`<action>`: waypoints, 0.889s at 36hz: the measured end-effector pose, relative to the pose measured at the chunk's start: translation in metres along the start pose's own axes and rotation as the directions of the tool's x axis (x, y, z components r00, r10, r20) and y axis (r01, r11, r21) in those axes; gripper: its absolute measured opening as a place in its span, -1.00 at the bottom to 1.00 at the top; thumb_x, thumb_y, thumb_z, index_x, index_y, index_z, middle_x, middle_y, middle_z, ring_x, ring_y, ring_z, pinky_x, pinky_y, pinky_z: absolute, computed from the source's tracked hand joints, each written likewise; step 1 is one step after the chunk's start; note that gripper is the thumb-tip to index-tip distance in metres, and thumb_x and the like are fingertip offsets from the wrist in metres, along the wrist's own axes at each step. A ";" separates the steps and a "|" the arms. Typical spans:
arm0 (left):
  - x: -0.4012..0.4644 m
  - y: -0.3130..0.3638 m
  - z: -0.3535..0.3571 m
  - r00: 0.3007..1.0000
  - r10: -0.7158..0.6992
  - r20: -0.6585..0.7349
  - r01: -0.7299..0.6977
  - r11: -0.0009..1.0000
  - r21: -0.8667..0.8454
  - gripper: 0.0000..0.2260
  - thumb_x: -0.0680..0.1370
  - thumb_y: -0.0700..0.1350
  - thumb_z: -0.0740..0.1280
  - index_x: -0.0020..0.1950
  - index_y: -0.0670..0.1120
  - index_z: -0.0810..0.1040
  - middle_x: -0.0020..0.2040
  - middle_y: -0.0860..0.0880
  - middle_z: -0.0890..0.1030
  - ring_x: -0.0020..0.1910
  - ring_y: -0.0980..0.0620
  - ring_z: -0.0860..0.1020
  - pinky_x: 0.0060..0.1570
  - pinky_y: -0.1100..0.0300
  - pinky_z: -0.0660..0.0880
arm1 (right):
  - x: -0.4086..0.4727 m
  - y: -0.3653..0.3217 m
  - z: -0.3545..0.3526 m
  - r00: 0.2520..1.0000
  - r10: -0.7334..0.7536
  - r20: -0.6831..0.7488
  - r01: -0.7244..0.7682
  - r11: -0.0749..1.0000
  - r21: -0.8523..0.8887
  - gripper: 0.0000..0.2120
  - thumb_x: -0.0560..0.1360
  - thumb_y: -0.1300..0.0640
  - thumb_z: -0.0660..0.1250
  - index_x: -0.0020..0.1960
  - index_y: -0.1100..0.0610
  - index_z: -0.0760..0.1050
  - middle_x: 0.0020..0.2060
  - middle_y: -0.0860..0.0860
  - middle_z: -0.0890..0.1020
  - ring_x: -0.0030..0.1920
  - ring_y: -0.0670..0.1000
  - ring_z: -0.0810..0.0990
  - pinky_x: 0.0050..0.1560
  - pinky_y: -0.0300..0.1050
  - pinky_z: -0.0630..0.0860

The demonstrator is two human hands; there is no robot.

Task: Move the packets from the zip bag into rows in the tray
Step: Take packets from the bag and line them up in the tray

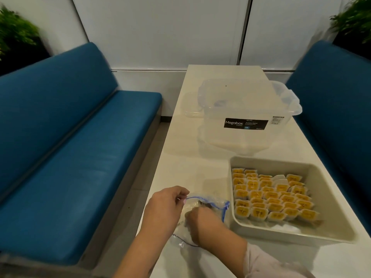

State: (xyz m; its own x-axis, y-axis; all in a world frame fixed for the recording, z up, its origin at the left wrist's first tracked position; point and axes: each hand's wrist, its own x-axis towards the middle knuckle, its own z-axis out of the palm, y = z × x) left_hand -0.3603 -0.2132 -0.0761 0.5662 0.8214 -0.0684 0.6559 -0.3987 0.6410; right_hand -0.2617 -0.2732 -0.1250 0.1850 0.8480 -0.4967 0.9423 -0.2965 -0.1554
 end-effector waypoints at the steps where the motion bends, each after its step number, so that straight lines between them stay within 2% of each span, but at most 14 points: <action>1: 0.000 0.000 -0.001 1.000 0.000 0.000 0.000 1.000 -0.002 -0.81 0.52 -0.14 0.34 0.04 0.13 0.62 -0.13 0.21 0.63 -0.08 0.20 0.58 -0.03 0.26 0.52 | 0.000 0.000 -0.001 1.000 0.011 -0.007 -0.011 1.000 0.027 -0.75 0.52 0.21 0.25 0.19 0.20 0.49 0.09 0.17 0.57 0.07 0.18 0.56 0.07 0.01 0.50; 6: 0.003 -0.002 -0.001 1.000 0.011 -0.001 -0.011 1.000 0.014 -0.81 0.54 -0.13 0.33 0.06 0.13 0.61 -0.15 0.22 0.60 -0.08 0.22 0.57 -0.07 0.34 0.48 | -0.008 0.005 -0.002 0.995 0.059 -0.076 -0.051 0.994 0.095 -0.73 0.54 0.26 0.23 0.23 0.23 0.38 0.10 0.21 0.55 0.08 0.20 0.54 0.02 0.02 0.47; 10: 0.004 -0.001 0.000 1.000 0.008 0.007 -0.008 1.000 0.023 -0.82 0.54 -0.11 0.33 0.07 0.14 0.60 -0.18 0.25 0.56 -0.08 0.21 0.57 -0.04 0.28 0.51 | -0.014 0.008 -0.007 0.999 0.026 -0.043 -0.023 0.998 0.049 -0.68 0.56 0.24 0.23 0.30 0.22 0.34 0.14 0.24 0.53 0.13 0.23 0.53 0.05 0.04 0.46; 13: 0.004 0.000 0.000 1.000 0.006 0.014 -0.007 0.999 0.043 -0.82 0.54 -0.10 0.33 0.07 0.16 0.59 -0.17 0.26 0.57 -0.07 0.22 0.57 -0.05 0.29 0.50 | -0.011 0.005 -0.015 0.998 0.040 -0.038 -0.036 0.993 0.115 -0.73 0.60 0.14 0.18 0.27 0.17 0.43 0.14 0.19 0.56 0.14 0.21 0.54 0.05 0.00 0.45; 15: 0.004 0.000 0.000 1.000 0.007 0.018 -0.008 0.999 0.052 -0.82 0.54 -0.08 0.33 0.07 0.17 0.59 -0.15 0.26 0.58 -0.09 0.23 0.56 -0.06 0.29 0.49 | -0.014 0.002 -0.025 0.997 0.066 0.028 -0.070 0.981 0.183 -0.70 0.60 0.05 0.15 0.26 0.13 0.46 0.17 0.15 0.56 0.16 0.18 0.54 0.06 -0.05 0.44; 16: 0.004 -0.001 0.000 1.000 0.006 0.020 -0.007 0.999 0.051 -0.83 0.53 -0.07 0.33 0.06 0.18 0.59 -0.15 0.27 0.58 -0.11 0.24 0.56 -0.08 0.30 0.48 | -0.018 0.002 -0.031 0.998 0.052 0.028 -0.057 0.971 0.234 -0.70 0.58 0.06 0.16 0.24 0.12 0.49 0.17 0.13 0.57 0.15 0.16 0.55 0.05 -0.09 0.43; 18: 0.004 -0.001 -0.001 0.999 0.002 0.037 -0.003 0.999 0.032 -0.84 0.52 -0.07 0.35 0.04 0.19 0.59 -0.15 0.28 0.58 -0.13 0.27 0.55 -0.15 0.37 0.44 | -0.029 0.007 -0.041 0.994 -0.011 -0.107 0.047 0.940 0.338 -0.75 0.54 0.11 0.23 0.17 0.08 0.57 0.08 0.09 0.62 0.08 0.11 0.58 -0.01 -0.16 0.41; 20: 0.004 -0.001 -0.002 0.998 -0.001 0.068 0.001 1.000 -0.002 -0.85 0.50 -0.06 0.38 0.01 0.18 0.59 -0.15 0.27 0.59 -0.13 0.31 0.54 -0.16 0.40 0.44 | -0.042 0.017 -0.049 0.967 -0.030 -0.254 0.138 0.898 0.418 -0.80 0.53 0.13 0.29 0.11 0.02 0.61 0.00 0.03 0.65 0.00 0.03 0.59 -0.03 -0.21 0.41; 23: 0.005 -0.001 -0.002 0.995 0.010 0.101 -0.005 0.999 -0.053 -0.85 0.50 -0.08 0.38 -0.01 0.16 0.61 -0.15 0.24 0.61 -0.12 0.30 0.56 -0.07 0.27 0.54 | -0.049 0.034 -0.060 0.949 0.000 -0.314 0.183 0.812 0.554 -0.88 0.52 0.14 0.34 -0.01 -0.07 0.57 -0.20 -0.08 0.59 -0.12 -0.06 0.55 -0.07 -0.19 0.45; 26: 0.006 0.001 -0.003 0.993 0.021 0.120 -0.004 0.990 -0.141 -0.86 0.54 -0.07 0.34 0.04 0.13 0.61 -0.11 0.21 0.62 -0.10 0.26 0.57 -0.03 0.31 0.52 | -0.048 0.049 -0.071 0.958 0.006 -0.288 0.196 0.720 0.666 -0.82 0.49 0.15 0.39 -0.16 -0.11 0.46 -0.33 -0.12 0.53 -0.24 -0.08 0.53 -0.12 -0.10 0.54; 30: 0.004 0.013 -0.007 0.989 0.017 0.150 0.042 0.924 -0.381 -0.84 0.58 0.05 0.21 0.05 0.13 0.56 -0.11 0.15 0.66 -0.12 0.22 0.60 -0.04 0.23 0.56 | -0.050 0.058 -0.083 0.974 -0.036 -0.225 0.194 0.646 0.738 -0.85 0.48 0.18 0.40 -0.09 -0.04 0.47 -0.39 -0.11 0.53 -0.31 -0.12 0.52 -0.28 -0.24 0.53; 32: 0.003 0.020 -0.008 0.978 0.035 0.208 0.067 0.885 -0.462 -0.81 0.56 0.06 0.23 0.10 0.11 0.57 -0.10 0.13 0.68 -0.09 0.21 0.62 -0.01 0.22 0.57 | -0.051 0.060 -0.088 0.974 -0.046 -0.221 0.200 0.632 0.748 -0.85 0.48 0.18 0.40 -0.05 -0.01 0.47 -0.37 -0.09 0.57 -0.32 -0.12 0.54 -0.30 -0.27 0.52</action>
State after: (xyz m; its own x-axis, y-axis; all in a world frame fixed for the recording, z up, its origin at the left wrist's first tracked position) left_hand -0.3496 -0.2158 -0.0574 0.6800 0.7044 -0.2033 0.3874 -0.1097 0.9154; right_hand -0.1903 -0.2953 -0.0335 0.1986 0.9368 -0.2879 0.4240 -0.3470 -0.8365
